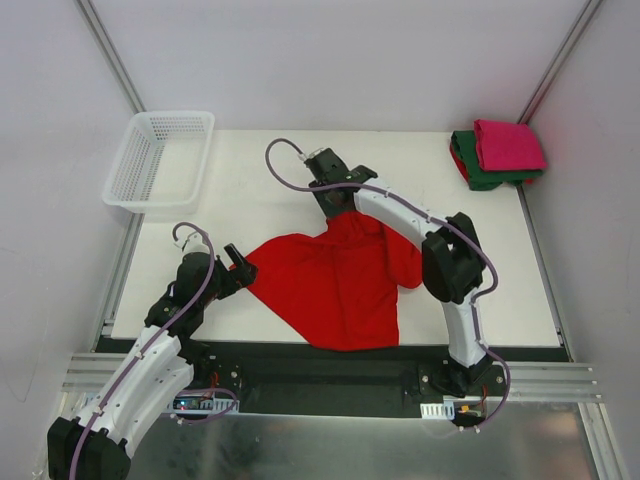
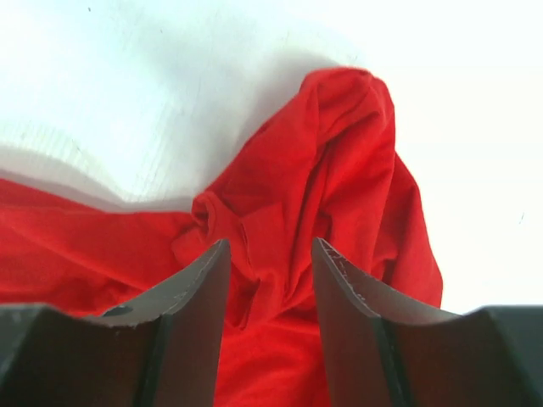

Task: Fold and stack the t-shirts
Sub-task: Flatten out the tshirt

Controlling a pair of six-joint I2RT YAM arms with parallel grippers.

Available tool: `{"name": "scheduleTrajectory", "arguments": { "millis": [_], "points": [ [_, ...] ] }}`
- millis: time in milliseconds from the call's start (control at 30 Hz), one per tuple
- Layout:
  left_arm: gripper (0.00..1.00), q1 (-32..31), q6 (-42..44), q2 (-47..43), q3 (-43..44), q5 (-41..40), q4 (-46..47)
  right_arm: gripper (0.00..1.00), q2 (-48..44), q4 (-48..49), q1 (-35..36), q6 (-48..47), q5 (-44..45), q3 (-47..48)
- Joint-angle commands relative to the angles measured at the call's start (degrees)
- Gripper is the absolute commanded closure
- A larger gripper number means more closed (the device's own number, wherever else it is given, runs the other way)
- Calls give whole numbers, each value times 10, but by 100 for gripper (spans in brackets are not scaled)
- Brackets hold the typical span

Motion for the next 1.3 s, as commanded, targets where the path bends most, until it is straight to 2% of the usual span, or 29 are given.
{"name": "scheduleTrajectory", "arguments": {
  "millis": [0,733,833,900,1000,1133,1267],
  "points": [
    [1,-1,10,-4,1,5,1,54,34,-4,1,-11,0,35],
    [1,-1,14,7,-2,-4,-1,54,77,5,-12,-7,-15,31],
    [1,-1,14,5,-3,-4,-1,59,77,5,-14,-5,-16,24],
    [1,-1,14,5,-4,-4,-1,65,76,6,-15,-1,-20,22],
    [1,-1,14,3,-4,-4,-2,83,74,7,-17,0,-25,17],
    [0,-1,14,2,-5,-4,-1,96,72,7,-18,3,-31,12],
    [1,-1,14,3,-4,-4,-1,99,62,11,-19,3,-26,0]
  ]
}}
